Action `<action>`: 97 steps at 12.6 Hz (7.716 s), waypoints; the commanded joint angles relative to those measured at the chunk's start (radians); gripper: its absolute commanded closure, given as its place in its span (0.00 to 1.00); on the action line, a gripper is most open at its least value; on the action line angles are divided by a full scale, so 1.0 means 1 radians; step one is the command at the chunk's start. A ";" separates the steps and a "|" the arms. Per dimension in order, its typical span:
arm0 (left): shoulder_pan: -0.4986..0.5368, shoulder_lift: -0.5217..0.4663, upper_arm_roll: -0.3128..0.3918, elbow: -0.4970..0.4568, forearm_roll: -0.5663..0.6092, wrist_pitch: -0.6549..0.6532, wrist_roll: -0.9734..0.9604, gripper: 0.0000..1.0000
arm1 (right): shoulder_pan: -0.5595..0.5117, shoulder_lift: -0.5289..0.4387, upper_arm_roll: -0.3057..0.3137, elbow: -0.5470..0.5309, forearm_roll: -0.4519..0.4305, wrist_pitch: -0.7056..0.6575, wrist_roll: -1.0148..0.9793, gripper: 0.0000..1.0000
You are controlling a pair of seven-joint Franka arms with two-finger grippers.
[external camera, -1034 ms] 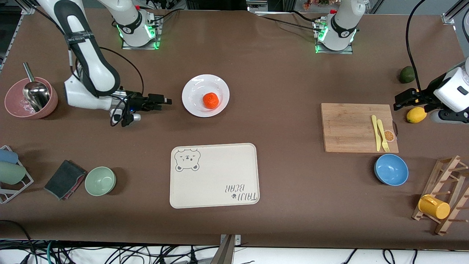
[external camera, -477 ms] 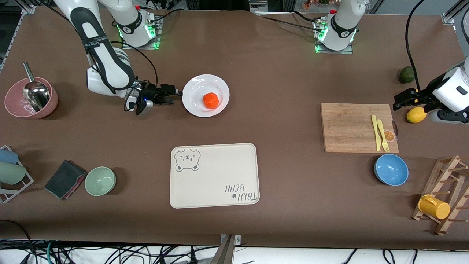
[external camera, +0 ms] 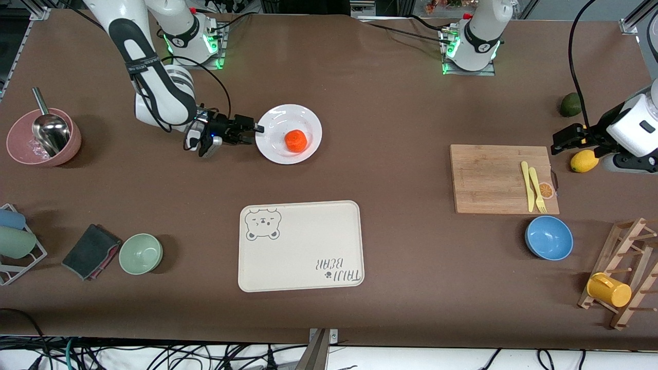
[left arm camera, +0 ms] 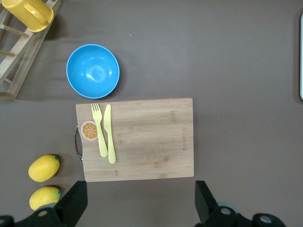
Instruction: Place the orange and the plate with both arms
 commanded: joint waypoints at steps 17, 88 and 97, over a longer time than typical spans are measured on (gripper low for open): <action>-0.009 -0.009 -0.005 0.002 0.010 -0.013 0.019 0.00 | -0.001 0.077 0.014 -0.004 0.109 0.049 -0.166 0.71; -0.012 -0.007 -0.013 -0.002 0.017 -0.013 0.008 0.00 | -0.065 0.260 -0.161 0.970 -1.065 -0.463 0.860 0.01; -0.012 -0.007 -0.013 -0.002 0.017 -0.015 0.008 0.00 | -0.061 -0.096 -0.242 0.913 -1.433 -0.739 1.054 0.01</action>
